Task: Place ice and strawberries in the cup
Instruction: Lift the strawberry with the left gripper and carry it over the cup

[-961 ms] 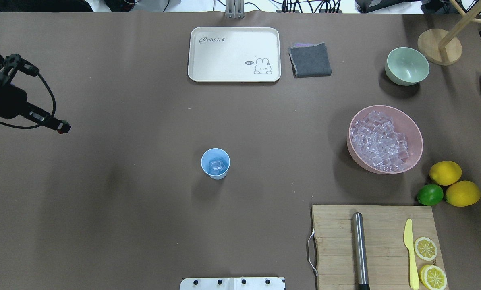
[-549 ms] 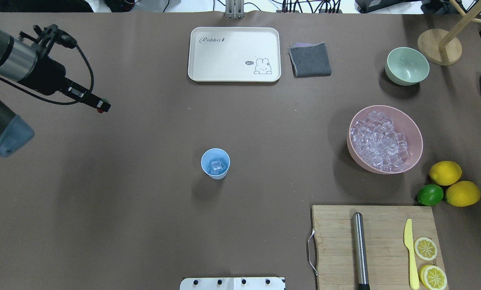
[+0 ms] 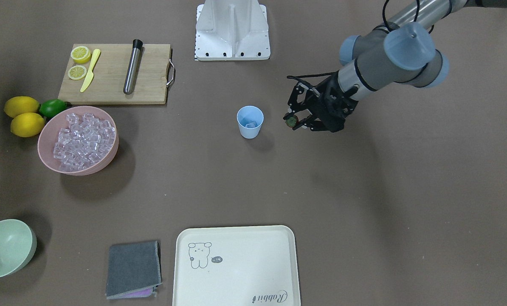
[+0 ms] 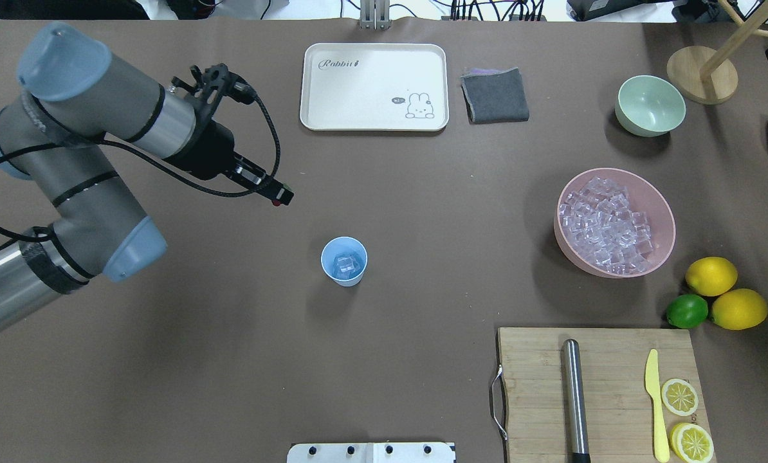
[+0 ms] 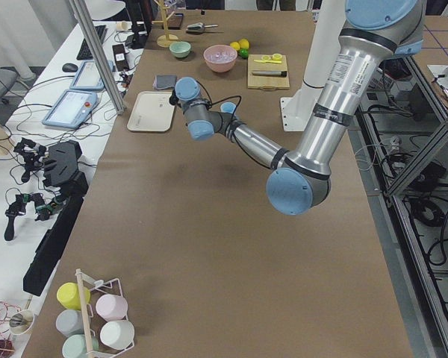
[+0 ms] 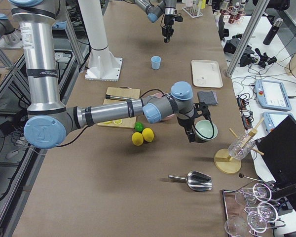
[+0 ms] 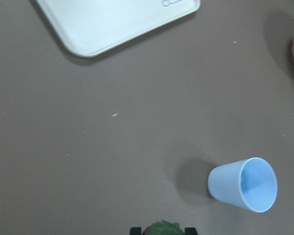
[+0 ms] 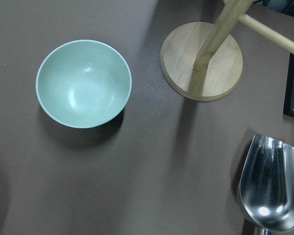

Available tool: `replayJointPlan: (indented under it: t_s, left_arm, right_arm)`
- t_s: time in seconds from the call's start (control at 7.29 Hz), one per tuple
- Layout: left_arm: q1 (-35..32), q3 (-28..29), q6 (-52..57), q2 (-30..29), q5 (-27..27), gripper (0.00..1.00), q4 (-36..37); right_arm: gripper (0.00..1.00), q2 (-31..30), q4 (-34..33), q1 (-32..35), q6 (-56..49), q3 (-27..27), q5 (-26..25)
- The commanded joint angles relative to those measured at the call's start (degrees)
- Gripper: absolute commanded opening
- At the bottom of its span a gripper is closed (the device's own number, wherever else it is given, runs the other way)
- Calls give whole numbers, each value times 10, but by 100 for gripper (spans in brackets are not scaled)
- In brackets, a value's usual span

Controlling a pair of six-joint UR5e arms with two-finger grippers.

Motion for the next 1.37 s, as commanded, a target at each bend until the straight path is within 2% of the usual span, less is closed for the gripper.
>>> replayJointPlan:
  t_s: [0.0,0.69,0.96,1.1,1.24]
  left_arm:
    - [45,4,-3,-18,41,15,0]
    - [97,8,-4,-26,108,16,0]
    - [102,9,-2,-25,109,17,0]
    - [104,11,-1,-25,109,30,1]
    - [104,16,0,-26,109,62,-1]
  right_arm:
    - [99,3,0,0,1,-10,0]
    - [99,15,0,-1,1,-29,0]
    - [99,20,0,-1,1,-34,0]
    - [99,20,0,-1,1,-35,0]
    - [99,19,-2,0,1,-35,0]
